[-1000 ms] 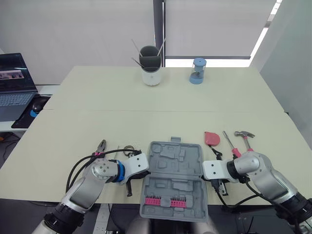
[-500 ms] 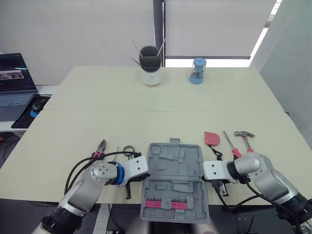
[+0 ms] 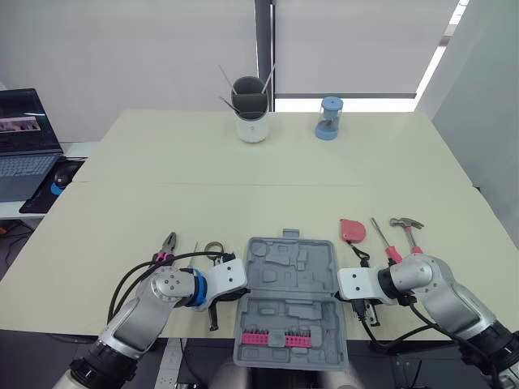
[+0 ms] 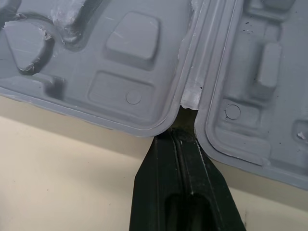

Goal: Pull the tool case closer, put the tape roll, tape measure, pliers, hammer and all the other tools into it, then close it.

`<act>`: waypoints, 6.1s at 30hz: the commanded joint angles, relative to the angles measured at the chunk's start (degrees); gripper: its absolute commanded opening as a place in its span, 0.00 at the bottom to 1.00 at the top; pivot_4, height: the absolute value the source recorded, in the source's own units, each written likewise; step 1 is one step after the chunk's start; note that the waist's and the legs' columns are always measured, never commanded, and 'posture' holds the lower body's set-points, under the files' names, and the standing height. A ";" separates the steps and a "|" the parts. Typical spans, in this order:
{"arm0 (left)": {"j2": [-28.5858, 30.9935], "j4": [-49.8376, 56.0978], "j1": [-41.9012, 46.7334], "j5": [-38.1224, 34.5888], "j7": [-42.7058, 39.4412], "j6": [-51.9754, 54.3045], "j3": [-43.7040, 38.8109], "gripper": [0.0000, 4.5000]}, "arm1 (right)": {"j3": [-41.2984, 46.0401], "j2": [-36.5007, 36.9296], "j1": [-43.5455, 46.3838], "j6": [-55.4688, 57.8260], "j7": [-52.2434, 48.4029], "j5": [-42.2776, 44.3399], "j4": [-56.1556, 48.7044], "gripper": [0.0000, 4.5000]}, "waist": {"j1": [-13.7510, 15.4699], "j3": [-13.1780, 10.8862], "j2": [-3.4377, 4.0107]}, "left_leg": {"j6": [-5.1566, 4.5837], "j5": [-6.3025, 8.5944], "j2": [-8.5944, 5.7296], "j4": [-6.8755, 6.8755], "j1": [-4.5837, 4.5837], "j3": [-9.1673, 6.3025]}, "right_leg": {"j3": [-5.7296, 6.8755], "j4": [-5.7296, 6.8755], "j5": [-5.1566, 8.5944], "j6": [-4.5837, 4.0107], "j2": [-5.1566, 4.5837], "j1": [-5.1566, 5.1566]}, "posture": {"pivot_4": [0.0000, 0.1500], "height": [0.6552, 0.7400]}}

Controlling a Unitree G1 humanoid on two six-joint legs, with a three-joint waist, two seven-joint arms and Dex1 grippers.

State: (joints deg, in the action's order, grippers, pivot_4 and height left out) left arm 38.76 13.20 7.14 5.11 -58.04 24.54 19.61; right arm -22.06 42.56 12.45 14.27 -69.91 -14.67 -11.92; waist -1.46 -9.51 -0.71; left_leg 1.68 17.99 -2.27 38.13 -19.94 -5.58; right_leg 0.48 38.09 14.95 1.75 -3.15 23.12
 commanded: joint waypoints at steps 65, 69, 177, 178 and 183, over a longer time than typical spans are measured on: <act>15.19 -43.31 -2.44 -23.92 6.17 -14.96 -48.36 1.00 | 41.92 13.43 0.54 -14.01 13.13 27.03 44.33 0.99 | -0.41 -0.02 -0.02 | -0.01 0.01 0.15 -0.08 0.06 0.21 | -0.11 -0.03 -0.01 -0.02 -0.10 0.05 | 1.00 1.00; 15.84 -38.66 -3.61 -23.76 5.58 -14.07 -47.38 1.00 | 37.13 9.62 1.72 -8.55 11.88 29.25 30.72 0.99 | -0.49 -0.02 -0.02 | -0.01 0.01 0.27 -0.06 0.07 0.23 | -0.10 -0.03 -0.04 -0.06 -0.06 0.05 | 1.00 1.00; -5.12 -26.92 26.34 -0.96 -11.10 -18.98 1.72 0.01 | 11.68 -1.51 0.88 12.68 18.97 33.26 -17.92 1.00 | -0.14 -0.03 -0.12 | -0.01 0.00 -0.01 0.34 -0.42 -0.27 | 0.14 0.00 -0.05 -0.02 0.09 0.15 | 1.00 1.00; -5.41 -27.56 26.63 -0.71 -10.95 -19.27 1.81 0.01 | 11.63 -1.59 1.05 12.87 19.01 33.27 -17.96 1.00 | -0.12 -0.03 -0.12 | -0.01 0.00 -0.01 0.35 -0.42 -0.27 | 0.14 0.00 -0.05 -0.02 0.09 0.15 | 1.00 1.00; -6.55 -30.38 27.67 0.32 -10.79 -20.88 2.16 0.01 | 11.84 -1.71 1.41 13.58 19.18 33.23 -18.28 1.00 | -0.14 -0.03 -0.12 | -0.01 0.01 0.00 0.58 -0.54 -0.39 | 0.17 0.05 -0.06 -0.01 0.11 0.15 | 1.00 1.00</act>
State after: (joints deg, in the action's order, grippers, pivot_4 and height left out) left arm 32.30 -17.11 34.06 5.07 -69.23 4.80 21.60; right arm -10.86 41.05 12.96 27.87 -51.03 18.08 -27.36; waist -1.60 -9.54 -0.83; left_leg 1.67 17.99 -2.28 38.74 -20.52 -6.00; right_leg 0.66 38.14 14.87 1.77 -3.04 23.26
